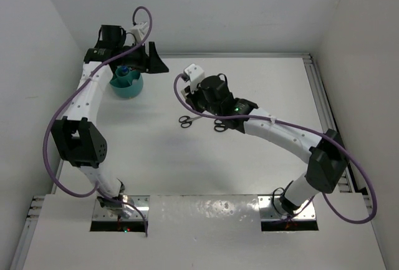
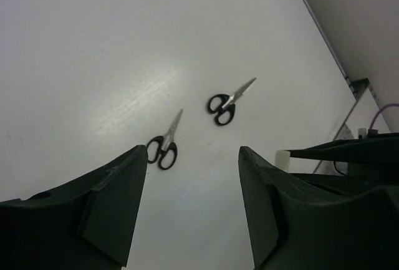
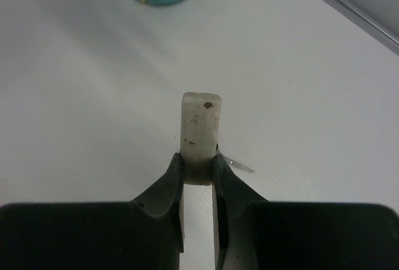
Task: Sort the stationery into containers
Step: Pick up the stationery from the center of the board.
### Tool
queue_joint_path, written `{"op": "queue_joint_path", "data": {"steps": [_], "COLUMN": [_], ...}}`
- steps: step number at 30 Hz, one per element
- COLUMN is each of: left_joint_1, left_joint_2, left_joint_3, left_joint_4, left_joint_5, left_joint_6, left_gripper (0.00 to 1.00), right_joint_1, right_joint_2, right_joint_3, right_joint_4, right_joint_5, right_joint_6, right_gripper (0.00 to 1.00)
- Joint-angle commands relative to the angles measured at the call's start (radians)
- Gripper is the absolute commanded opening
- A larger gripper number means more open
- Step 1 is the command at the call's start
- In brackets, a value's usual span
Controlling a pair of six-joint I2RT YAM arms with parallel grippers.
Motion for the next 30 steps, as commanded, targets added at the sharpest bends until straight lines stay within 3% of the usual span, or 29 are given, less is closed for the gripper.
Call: {"op": "queue_joint_path", "data": {"steps": [1, 9, 15, 24, 30], "left_joint_1": [-0.047, -0.145, -0.159, -0.192, -0.194], "left_joint_2": [-0.009, -0.001, 0.001, 0.005, 0.007], "left_joint_3": [0.037, -0.020, -0.025, -0.069, -0.066], "left_joint_4": [-0.062, -0.163, -0.183, -0.179, -0.148], "left_joint_5": [0.063, 0.085, 0.084, 0.036, 0.056], "left_joint_6": [-0.008, 0.058, 0.092, 0.098, 0.064], "left_gripper": [0.58, 0.58, 0.49, 0.48, 0.24], "right_joint_1": [0.038, 0.055, 0.053, 0.055, 0.052], "right_joint_2": [0.023, 0.066, 0.064, 0.069, 0.072], "right_joint_3": [0.032, 0.074, 0.063, 0.066, 0.066], "right_joint_4": [0.116, 0.132, 0.142, 0.172, 0.173], "right_joint_5": [0.019, 0.044, 0.060, 0.065, 0.059], "right_joint_6": [-0.060, -0.061, -0.051, -0.042, -0.031], "right_gripper": [0.00, 0.00, 0.00, 0.00, 0.00]}}
